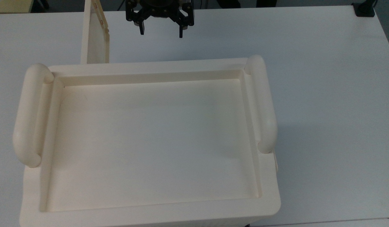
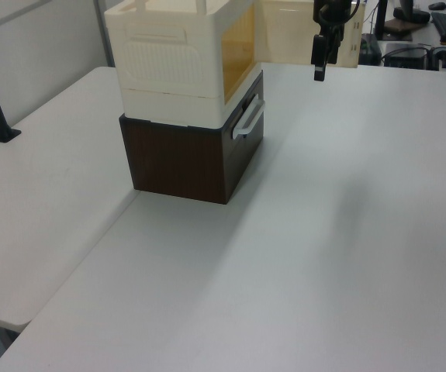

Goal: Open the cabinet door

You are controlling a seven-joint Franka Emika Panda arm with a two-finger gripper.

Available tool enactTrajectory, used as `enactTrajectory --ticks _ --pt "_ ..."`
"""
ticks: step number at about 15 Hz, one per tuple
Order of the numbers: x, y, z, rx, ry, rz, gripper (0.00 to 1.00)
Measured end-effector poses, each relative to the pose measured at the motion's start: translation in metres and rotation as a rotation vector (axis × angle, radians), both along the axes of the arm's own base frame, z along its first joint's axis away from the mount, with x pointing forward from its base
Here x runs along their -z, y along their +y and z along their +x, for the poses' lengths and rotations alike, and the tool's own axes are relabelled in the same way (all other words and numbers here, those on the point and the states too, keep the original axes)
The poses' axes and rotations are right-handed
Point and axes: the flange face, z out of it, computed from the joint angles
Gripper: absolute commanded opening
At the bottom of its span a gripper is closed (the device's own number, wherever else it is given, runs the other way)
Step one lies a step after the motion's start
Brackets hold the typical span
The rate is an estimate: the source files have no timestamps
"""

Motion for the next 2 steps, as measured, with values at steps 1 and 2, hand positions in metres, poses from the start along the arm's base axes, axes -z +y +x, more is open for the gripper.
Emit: enactTrajectory --ticks 1,2 --pt "0.0010 -0.0002 -0.0001 0.000 0.002 0.000 1.00" --pt "0.0020 -0.0002 -0.0003 0.000 0.005 0.000 1.00"
